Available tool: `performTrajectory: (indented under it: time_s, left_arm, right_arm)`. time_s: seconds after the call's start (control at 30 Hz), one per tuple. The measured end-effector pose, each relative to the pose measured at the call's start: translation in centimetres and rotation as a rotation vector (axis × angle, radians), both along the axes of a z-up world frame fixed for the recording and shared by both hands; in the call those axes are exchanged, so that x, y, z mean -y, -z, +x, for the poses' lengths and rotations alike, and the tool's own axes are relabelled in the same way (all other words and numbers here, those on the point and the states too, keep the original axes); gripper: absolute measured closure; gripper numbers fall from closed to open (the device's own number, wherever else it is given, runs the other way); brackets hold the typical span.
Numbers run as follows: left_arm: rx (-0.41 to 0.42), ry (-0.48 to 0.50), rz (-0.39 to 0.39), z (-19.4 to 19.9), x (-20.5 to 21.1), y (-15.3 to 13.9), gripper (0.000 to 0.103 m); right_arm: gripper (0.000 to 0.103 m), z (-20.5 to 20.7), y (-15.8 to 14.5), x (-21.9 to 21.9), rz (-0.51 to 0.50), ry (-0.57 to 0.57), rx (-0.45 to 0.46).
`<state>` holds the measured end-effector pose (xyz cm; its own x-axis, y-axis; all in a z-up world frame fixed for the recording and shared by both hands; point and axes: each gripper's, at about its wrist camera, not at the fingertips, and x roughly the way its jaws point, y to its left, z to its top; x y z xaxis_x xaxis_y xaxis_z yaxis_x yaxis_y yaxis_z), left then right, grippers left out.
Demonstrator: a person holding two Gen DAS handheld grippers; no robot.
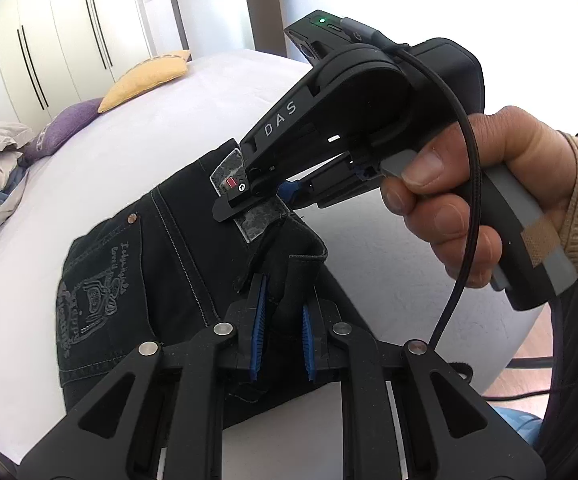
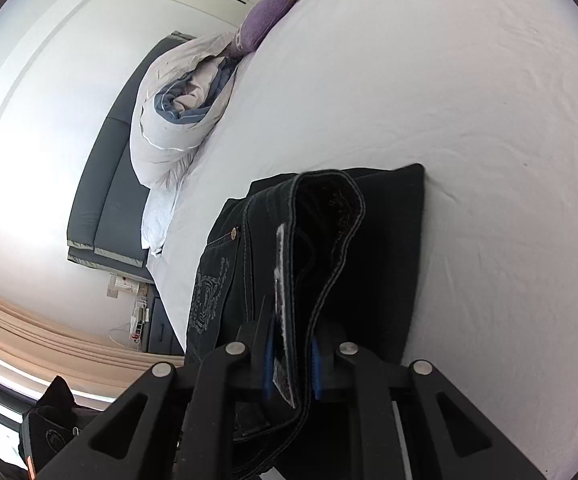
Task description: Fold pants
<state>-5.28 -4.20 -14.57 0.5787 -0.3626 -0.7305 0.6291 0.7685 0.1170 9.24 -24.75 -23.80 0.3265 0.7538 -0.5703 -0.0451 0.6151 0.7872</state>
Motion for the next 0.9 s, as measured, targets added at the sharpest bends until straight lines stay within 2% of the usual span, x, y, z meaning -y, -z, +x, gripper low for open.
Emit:
performTrajectory:
  time_s: [0.3, 0.37, 0.47, 0.5, 0.53, 0.6, 0.63, 0.67, 0.8, 0.9]
  left_arm:
    - [-0.065, 0.027, 0.032, 0.4, -0.4, 3.5, 0.088]
    - [-0.068, 0.016, 0.019, 0.6, -0.5, 3.7, 0.087]
    - [-0.086, 0.009, 0.0, 0.6, -0.5, 3.4, 0.083]
    - [-0.095, 0.009, -0.006, 0.4, -0.7, 3.2, 0.081]
    - [-0.107, 0.01, -0.018, 0.3, -0.9, 2.9, 0.077]
    - [-0.13, 0.022, -0.058, -0.1, -1.7, 2.0, 0.06]
    - [-0.133, 0.032, -0.088, -0.5, -2.3, 1.4, 0.037]
    - [-0.123, 0.031, -0.111, -0.9, -3.0, 0.8, 0.027]
    - [-0.087, -0.006, -0.135, -1.3, -6.2, -1.4, 0.027]
    - [-0.066, -0.098, -0.178, 0.4, -9.5, -2.6, 0.027]
  right_arm:
    - [0.087, -1.3, 3.3, 0.9, 0.009, 0.044, -0.06]
    - [0.087, -1.2, 3.5, 1.0, 0.014, 0.038, -0.053]
    - [0.078, -1.1, 3.4, 1.4, 0.034, 0.033, -0.06]
    - [0.072, -1.1, 3.1, 1.8, 0.029, 0.042, -0.056]
    - [0.066, -1.3, 2.7, 2.2, 0.023, 0.058, -0.048]
    - [0.061, -1.6, 1.8, 3.3, 0.022, 0.097, -0.03]
    - [0.059, -1.8, 1.3, 4.0, 0.01, 0.125, -0.022]
    - [0.059, -1.8, 0.8, 4.6, 0.007, 0.143, -0.014]
    - [0.059, -1.5, -1.7, 5.0, 0.115, 0.13, 0.054]
    - [0.059, -0.6, -3.1, 2.7, 0.171, 0.054, 0.097]
